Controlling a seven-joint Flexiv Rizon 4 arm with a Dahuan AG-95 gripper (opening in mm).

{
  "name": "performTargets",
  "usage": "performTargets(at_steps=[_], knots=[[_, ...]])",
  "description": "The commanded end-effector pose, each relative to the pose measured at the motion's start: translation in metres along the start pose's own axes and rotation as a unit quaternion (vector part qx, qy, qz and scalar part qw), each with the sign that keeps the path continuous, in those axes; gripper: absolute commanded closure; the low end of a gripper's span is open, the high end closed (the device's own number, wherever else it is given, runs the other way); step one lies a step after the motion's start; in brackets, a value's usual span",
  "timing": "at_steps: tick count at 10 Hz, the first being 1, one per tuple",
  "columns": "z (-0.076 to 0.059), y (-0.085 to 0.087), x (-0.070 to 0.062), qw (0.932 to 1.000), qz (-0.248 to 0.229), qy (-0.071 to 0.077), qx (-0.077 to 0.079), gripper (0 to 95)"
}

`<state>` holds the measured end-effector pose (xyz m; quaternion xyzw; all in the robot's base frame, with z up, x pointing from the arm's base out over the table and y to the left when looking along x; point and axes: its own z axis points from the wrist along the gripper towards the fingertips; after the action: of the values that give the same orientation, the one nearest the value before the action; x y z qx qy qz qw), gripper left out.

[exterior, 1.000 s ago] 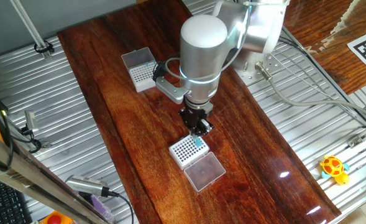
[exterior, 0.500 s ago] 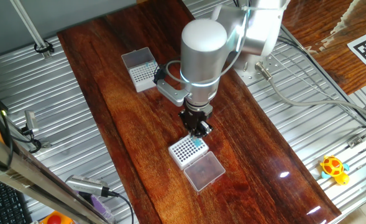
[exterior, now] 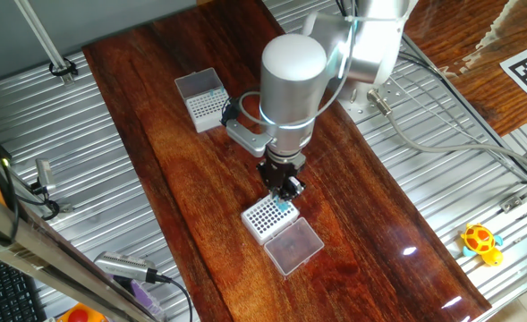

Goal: Transfer all medium pipette tips from one holder to another

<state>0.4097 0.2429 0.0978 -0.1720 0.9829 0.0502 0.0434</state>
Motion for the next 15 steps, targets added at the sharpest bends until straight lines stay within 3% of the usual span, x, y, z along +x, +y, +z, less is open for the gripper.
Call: performTargets(at_steps=[1, 2, 3, 5, 7, 8, 9, 10, 11, 12, 14, 15], knots=[[-0.001, -0.002, 0.0, 1.0, -0.003, 0.001, 0.003, 57.0], [-0.001, -0.005, 0.001, 1.0, -0.005, 0.001, 0.003, 57.0], [-0.006, -0.021, 0.005, 0.9999, -0.017, 0.003, 0.003, 76.0], [-0.018, -0.069, 0.021, 0.9982, -0.059, 0.012, -0.001, 76.0], [-0.028, -0.122, 0.048, 0.9937, -0.11, 0.019, 0.0, 76.0], [-0.035, -0.153, 0.07, 0.9898, -0.14, 0.025, 0.005, 76.0], [-0.041, -0.169, 0.086, 0.9871, -0.156, 0.034, 0.011, 76.0], [-0.041, -0.169, 0.086, 0.9856, -0.162, 0.044, 0.016, 76.0], [-0.041, -0.169, 0.086, 0.986, -0.161, 0.043, 0.015, 76.0], [-0.041, -0.169, 0.086, 0.9888, -0.145, 0.035, 0.006, 76.0], [-0.041, -0.169, 0.086, 0.9943, -0.104, 0.024, 0.007, 76.0], [-0.041, -0.169, 0.086, 0.998, -0.058, 0.02, 0.011, 76.0]])
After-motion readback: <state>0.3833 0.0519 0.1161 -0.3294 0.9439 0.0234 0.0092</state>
